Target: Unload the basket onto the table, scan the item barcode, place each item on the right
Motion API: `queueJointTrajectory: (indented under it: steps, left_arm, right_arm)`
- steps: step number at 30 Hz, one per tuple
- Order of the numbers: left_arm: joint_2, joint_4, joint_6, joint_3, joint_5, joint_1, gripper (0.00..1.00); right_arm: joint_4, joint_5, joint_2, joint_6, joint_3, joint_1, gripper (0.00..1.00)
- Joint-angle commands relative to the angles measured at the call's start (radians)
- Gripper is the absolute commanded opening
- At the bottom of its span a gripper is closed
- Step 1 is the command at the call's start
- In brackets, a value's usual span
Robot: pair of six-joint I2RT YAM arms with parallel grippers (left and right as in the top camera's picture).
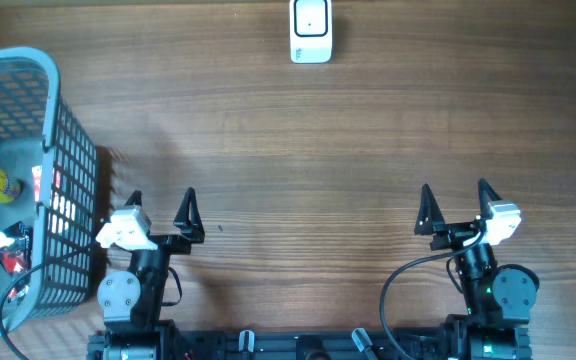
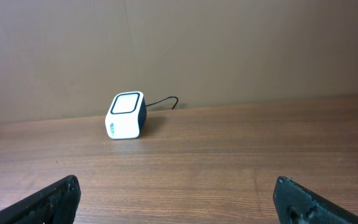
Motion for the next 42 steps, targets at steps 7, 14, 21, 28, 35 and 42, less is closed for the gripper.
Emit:
queueJointTrajectory:
  steps: [7,14,21,28,35,42]
  left_arm:
    - [-0.007,-0.001,0.021,-0.006,0.001,-0.003,1.0]
    - [-0.007,-0.001,0.021,-0.006,-0.008,-0.003,1.0]
    - [-0.007,0.01,-0.005,-0.006,0.012,-0.003,1.0]
    - [0.115,-0.04,0.113,0.273,0.131,-0.003,1.0]
    - [0.776,-0.584,0.136,1.299,0.042,-0.003,1.0]
    - [1.01,-0.676,0.135,1.555,-0.482,0.171,1.0]
  right_arm:
    - [0.003,0.014,-0.008,0.013,-0.001,0.004,1.0]
    - [0.003,0.014,-0.008,0.013,-0.001,0.004,1.0]
    - [0.003,0.014,-0.008,0.013,-0.001,0.004,1.0]
    - [0.003,0.014,-0.008,0.013,-0.001,0.004,1.0]
    - [0.003,0.014,-0.008,0.013,-0.001,0.004,1.0]
    - [0.003,0.014,-0.008,0.013,-0.001,0.004,1.0]
